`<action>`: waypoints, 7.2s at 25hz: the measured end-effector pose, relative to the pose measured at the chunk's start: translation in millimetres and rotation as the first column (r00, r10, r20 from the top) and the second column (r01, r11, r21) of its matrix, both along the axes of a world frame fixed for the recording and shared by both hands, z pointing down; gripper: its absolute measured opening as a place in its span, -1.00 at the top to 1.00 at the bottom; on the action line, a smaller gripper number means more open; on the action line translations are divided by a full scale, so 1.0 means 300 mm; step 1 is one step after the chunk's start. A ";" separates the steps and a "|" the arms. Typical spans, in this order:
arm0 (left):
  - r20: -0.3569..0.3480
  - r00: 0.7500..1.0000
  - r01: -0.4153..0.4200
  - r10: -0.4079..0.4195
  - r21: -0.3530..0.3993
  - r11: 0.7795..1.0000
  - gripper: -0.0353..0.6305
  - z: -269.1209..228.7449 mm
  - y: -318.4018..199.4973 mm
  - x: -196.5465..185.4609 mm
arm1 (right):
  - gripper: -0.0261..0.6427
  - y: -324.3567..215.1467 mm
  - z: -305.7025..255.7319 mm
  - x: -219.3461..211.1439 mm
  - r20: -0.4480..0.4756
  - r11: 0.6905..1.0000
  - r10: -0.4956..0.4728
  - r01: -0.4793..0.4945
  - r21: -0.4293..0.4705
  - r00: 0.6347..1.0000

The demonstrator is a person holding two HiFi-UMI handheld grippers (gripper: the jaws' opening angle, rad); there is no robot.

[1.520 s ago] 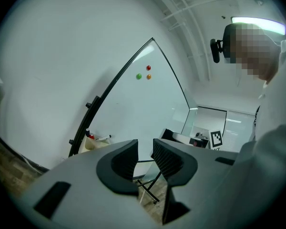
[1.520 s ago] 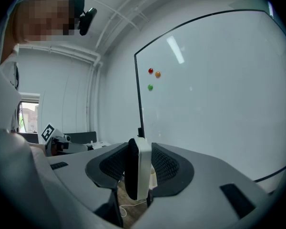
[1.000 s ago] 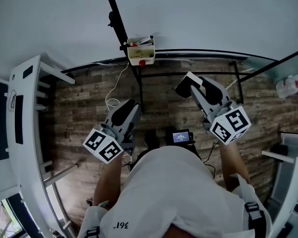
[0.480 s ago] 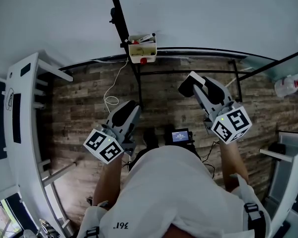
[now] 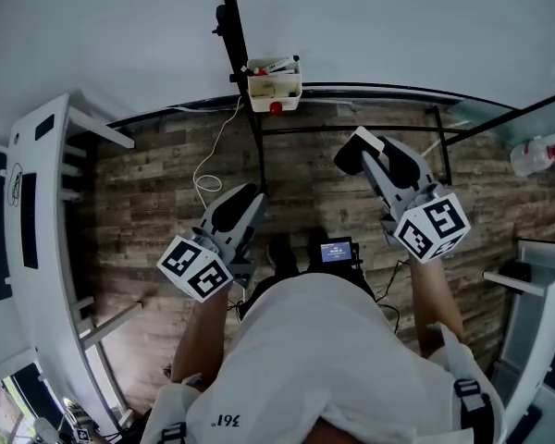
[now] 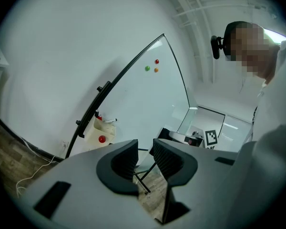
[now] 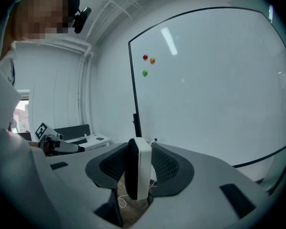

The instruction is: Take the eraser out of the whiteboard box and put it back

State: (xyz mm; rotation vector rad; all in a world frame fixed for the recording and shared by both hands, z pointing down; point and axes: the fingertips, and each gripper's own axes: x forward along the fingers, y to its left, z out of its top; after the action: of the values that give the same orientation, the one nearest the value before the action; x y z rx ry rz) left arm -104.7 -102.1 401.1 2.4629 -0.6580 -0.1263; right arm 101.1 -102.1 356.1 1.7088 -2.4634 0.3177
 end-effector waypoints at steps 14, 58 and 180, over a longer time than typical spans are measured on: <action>0.003 0.998 0.069 -0.069 -0.017 0.997 0.58 0.030 -0.039 0.085 | 0.43 -0.088 0.010 0.066 -0.036 0.995 -0.095 0.095 -0.001 0.995; 0.066 0.969 0.236 -0.237 0.020 0.972 0.58 0.099 -0.366 0.177 | 0.44 -0.649 0.095 -0.259 -0.228 0.882 -0.464 0.470 -0.029 0.856; -0.059 0.964 0.263 -0.260 0.037 0.964 0.63 -0.116 -0.042 0.269 | 0.75 -0.185 -0.064 0.108 0.087 0.946 -0.322 0.319 0.051 0.943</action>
State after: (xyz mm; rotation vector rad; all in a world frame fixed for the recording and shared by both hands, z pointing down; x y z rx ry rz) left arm -24.0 -114.7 366.3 2.3946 -0.9645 -0.3111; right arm 133.4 -157.5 336.9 1.2969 -2.7744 0.3243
